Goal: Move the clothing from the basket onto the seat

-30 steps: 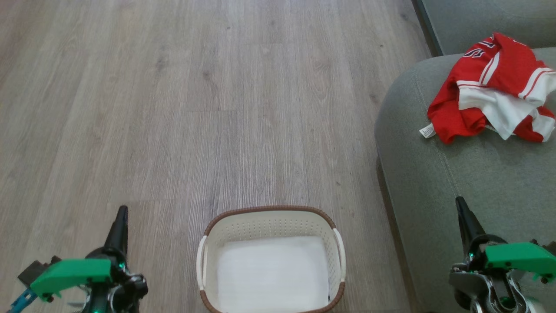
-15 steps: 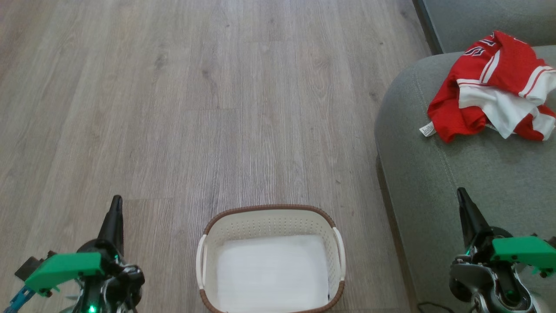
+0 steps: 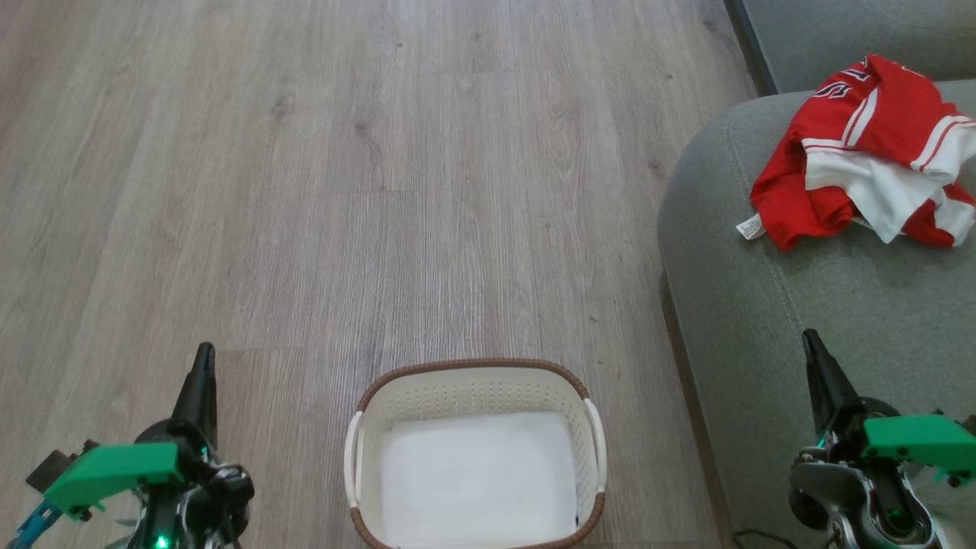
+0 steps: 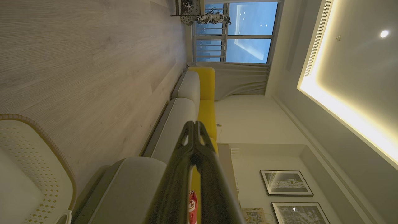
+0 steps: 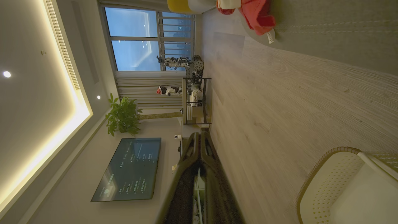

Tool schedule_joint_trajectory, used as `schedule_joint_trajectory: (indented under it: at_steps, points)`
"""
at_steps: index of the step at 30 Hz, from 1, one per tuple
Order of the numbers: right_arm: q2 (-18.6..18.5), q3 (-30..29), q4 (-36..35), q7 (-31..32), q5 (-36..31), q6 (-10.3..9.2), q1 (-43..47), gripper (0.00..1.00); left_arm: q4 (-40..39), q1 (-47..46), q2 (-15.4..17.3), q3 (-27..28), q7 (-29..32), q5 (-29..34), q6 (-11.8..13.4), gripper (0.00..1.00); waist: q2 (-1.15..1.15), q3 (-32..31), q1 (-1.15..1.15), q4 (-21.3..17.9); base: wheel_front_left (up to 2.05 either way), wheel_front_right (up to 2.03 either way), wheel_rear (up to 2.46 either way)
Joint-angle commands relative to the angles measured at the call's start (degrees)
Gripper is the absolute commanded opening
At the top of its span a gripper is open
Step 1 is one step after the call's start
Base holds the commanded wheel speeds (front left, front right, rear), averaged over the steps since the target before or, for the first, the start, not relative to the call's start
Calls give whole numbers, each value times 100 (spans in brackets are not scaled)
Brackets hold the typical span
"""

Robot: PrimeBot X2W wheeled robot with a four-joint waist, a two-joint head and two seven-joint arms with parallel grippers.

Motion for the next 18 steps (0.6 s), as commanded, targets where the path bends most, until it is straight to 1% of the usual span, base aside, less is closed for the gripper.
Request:
schedule_joint_trajectory:
  at_steps: [1, 18]
  points:
    - [-20, 94, -216, 33, 33, -1, -290, 0, -208, -283, 44, 211, 47, -12, -37, 0, 0, 0, 0, 0, 0, 0, 0]
    - [-20, 94, -216, 33, 33, -1, -290, 0, -208, -283, 44, 210, 46, -13, -37, 0, 0, 0, 0, 0, 0, 0, 0]
